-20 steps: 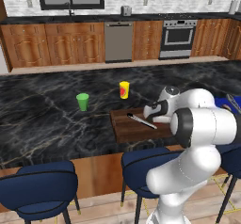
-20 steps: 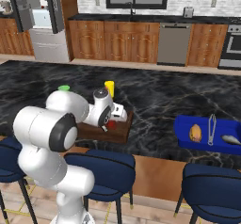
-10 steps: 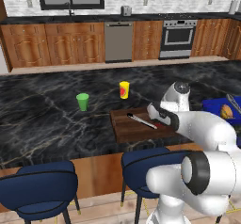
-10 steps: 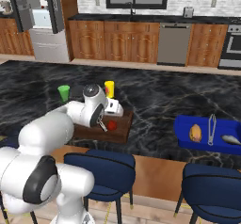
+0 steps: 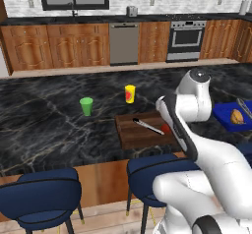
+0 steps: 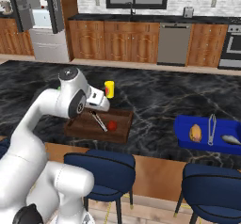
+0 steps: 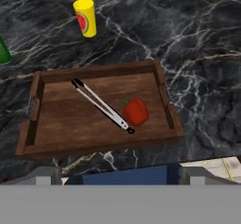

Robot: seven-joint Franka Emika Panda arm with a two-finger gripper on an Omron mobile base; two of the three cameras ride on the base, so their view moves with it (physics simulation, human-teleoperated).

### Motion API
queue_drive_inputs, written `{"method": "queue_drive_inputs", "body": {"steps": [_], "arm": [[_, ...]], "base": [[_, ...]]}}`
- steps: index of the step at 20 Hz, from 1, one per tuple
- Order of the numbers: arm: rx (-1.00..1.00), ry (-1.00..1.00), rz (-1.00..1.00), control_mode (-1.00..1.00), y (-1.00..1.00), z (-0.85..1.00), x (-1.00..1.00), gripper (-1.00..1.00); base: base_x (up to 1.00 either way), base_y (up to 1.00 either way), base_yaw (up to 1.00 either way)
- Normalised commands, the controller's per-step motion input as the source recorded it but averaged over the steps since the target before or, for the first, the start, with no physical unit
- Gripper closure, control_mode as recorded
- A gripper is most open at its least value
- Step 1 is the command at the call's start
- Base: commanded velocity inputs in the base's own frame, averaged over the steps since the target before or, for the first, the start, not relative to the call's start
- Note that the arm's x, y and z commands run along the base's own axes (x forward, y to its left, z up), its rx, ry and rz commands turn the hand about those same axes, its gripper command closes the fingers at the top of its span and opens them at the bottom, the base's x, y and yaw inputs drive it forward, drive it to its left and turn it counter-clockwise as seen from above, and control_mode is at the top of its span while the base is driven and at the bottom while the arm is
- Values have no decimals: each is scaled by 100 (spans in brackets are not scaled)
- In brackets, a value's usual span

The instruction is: Gather the bell peppers from the fridge and place them on a tray on the dining counter. Then gather the fish and chicken drumstick from the fridge and place them on the other tray.

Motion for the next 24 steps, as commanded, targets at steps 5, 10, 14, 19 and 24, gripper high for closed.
{"method": "queue_drive_inputs", "body": {"steps": [5,10,14,19,24], "arm": [[11,-3,-3,-100,23,90,-100,-100],[7,-24,0,-100,0,56,-100,-100],[-6,-11,-5,-100,9,35,-96,-100],[-13,0,0,-100,5,37,-60,-100],[-9,1,0,-100,17,32,-58,-100]], "base": [[0,0,0],[0,0,0],[0,0,0],[0,0,0],[0,0,0]]}}
